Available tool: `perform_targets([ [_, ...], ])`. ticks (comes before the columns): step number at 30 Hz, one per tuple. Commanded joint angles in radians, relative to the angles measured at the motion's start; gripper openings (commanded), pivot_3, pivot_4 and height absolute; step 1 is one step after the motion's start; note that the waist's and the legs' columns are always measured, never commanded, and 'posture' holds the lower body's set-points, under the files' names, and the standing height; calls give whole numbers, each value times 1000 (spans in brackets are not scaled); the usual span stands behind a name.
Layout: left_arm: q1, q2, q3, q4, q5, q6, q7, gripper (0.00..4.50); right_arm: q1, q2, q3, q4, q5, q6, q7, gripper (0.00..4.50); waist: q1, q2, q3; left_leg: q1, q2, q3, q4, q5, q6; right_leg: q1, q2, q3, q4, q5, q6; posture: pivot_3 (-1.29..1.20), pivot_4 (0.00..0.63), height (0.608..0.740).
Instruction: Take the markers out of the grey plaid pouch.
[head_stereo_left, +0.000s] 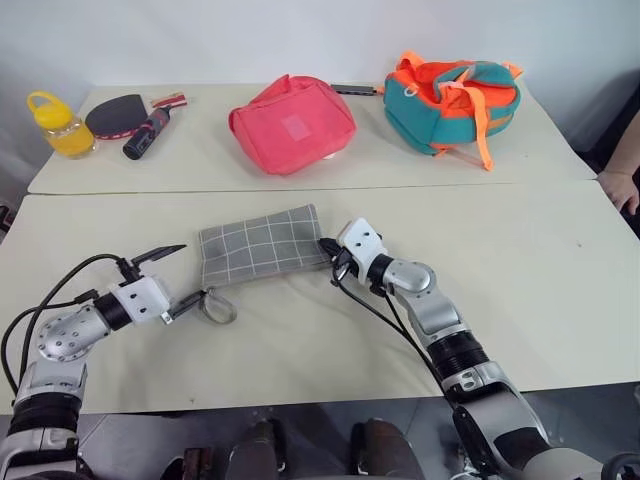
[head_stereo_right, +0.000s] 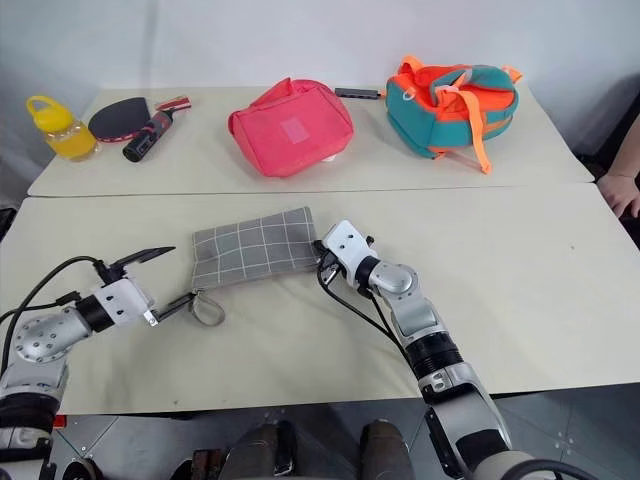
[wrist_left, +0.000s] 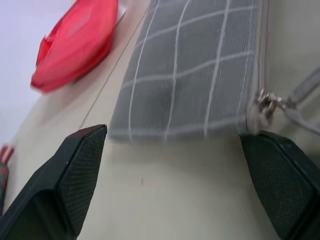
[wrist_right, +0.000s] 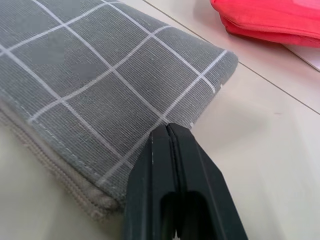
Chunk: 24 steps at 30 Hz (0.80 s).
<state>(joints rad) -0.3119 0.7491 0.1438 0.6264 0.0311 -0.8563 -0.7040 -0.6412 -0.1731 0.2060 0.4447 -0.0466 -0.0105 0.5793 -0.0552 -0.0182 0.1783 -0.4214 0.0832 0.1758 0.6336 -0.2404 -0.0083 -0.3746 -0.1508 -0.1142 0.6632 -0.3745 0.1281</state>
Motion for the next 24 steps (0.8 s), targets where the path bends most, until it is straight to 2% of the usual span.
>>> perform_targets([
  [1, -36, -8, -62, 70, 37, -39, -6, 4500, 20, -4, -11, -42, 11, 16, -2, 11, 0, 0, 0, 0, 0, 0, 0, 0, 0, 0, 0, 0, 0, 0, 0, 0, 150, 740],
  [2, -44, -11, -73, 83, 36, -47, -10, 4500, 22, -5, -11, -47, 11, 20, -2, 11, 0, 0, 0, 0, 0, 0, 0, 0, 0, 0, 0, 0, 0, 0, 0, 0, 150, 740],
  [5, -60, -17, -94, 114, 30, -57, -10, 3933, 25, -8, -14, -56, 10, 26, -1, 0, 0, 0, 0, 0, 0, 0, 1, 0, 0, 0, 0, 0, 1, 0, 0, 0, 150, 740],
  [12, -72, -38, -126, 131, 4, -64, -31, 1717, 30, -10, -19, -68, 10, 32, 2, 0, 0, 0, 0, 0, 0, 0, 2, 0, 0, 0, 0, 0, 1, 0, 0, 0, 150, 740],
  [18, -68, -45, -131, 120, -25, -47, -50, 91, 29, -7, -33, -120, 55, 20, 43, 0, -1, 1, 0, 0, 0, 0, 2, 0, 0, 0, 0, 1, 1, 0, 0, 0, 150, 740],
  [20, -63, -52, -127, 102, -50, -25, -60, 11, 29, -19, -39, -148, 85, 19, 82, 557, -1, 1, 0, 0, 0, 0, 2, 0, 0, 0, 0, 1, 1, 0, 0, 0, 150, 740],
  [24, -33, -78, -120, -25, -123, 93, -76, 11, 27, -105, -15, -274, 80, -105, 180, 1920, 2, 1, 0, 0, 0, 0, 2, -1, 1, 0, 0, 1, 1, 0, 0, 0, 150, 740],
])
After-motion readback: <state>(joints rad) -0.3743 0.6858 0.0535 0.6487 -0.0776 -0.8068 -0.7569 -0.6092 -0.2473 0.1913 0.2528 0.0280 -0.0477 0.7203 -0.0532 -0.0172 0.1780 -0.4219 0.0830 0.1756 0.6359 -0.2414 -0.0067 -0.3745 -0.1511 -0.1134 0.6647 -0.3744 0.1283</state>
